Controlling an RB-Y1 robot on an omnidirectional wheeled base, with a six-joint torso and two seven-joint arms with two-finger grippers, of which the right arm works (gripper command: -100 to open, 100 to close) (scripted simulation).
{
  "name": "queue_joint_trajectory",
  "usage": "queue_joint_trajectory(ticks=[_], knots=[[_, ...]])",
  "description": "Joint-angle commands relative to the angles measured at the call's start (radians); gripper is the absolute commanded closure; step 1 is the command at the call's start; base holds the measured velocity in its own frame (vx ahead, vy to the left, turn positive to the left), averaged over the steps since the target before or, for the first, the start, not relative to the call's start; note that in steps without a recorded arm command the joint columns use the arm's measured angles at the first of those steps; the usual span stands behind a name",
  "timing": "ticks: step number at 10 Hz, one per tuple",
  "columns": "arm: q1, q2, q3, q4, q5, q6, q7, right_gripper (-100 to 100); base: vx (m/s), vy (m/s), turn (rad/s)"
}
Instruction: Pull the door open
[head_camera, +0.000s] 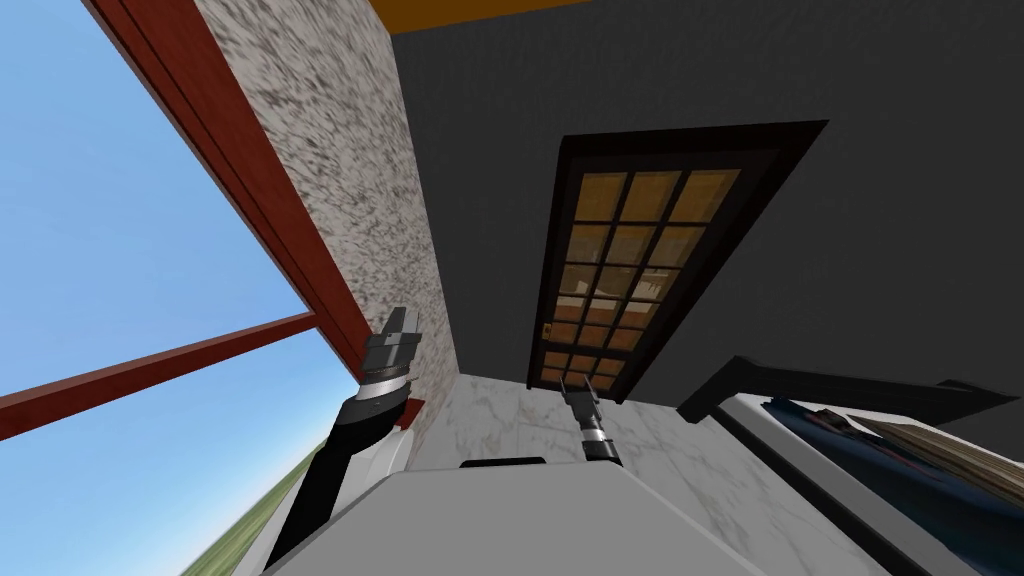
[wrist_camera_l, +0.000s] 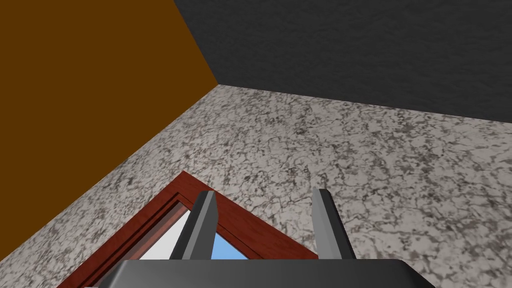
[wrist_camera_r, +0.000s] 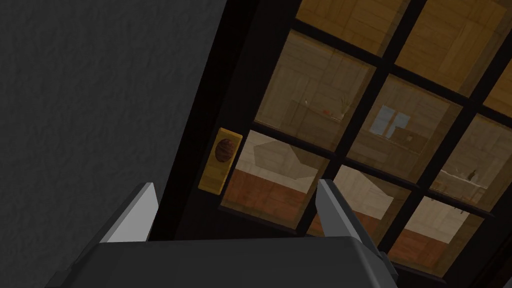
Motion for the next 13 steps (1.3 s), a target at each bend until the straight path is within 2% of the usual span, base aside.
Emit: queue_joint_trajectory(ticks=[1,9,13], knots=[[-0.004,-0.005,0.003,0.031,-0.013,-0.015,-0.031,-100,0.104,0.014,0.041],[-0.017,-0.028,0.019,0.156,-0.073,-0.072,-0.162,-100,0.104,0.008,0.029],[-0.025,-0.043,0.030,0.237,-0.111,-0.109,-0.246,-100,0.146,0.010,0.038]])
